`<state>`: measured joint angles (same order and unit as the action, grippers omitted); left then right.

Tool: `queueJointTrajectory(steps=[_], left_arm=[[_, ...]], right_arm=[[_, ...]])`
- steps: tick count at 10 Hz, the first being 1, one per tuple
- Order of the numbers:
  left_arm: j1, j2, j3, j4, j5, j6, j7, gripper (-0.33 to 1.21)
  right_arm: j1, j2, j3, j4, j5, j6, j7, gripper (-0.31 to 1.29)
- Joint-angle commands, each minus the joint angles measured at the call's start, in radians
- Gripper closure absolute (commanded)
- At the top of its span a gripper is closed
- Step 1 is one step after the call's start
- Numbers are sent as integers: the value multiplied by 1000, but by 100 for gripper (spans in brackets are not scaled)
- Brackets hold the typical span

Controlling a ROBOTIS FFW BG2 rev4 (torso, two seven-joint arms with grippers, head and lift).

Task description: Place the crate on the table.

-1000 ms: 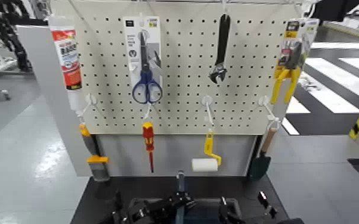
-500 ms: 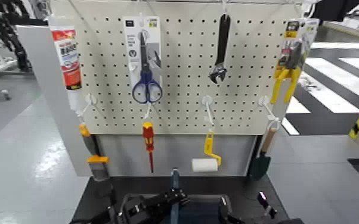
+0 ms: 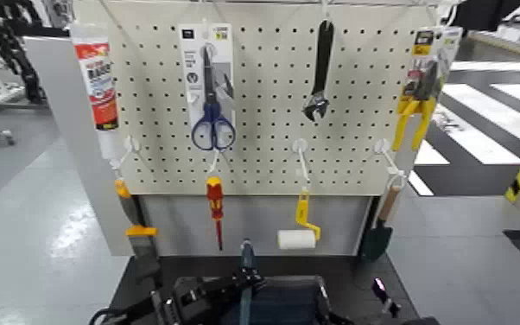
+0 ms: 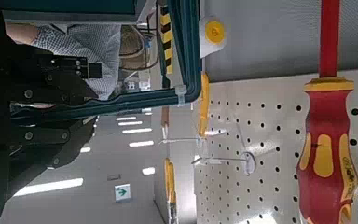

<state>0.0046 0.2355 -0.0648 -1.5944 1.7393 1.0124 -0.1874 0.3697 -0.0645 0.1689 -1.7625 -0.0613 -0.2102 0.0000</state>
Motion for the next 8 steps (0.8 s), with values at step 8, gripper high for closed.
queueJointTrajectory(steps=[8], left_arm=[[-113,33,-63,149,-81,-35,-110,118]], right_arm=[[-5,-1,6,6,-8,-2,0,14]])
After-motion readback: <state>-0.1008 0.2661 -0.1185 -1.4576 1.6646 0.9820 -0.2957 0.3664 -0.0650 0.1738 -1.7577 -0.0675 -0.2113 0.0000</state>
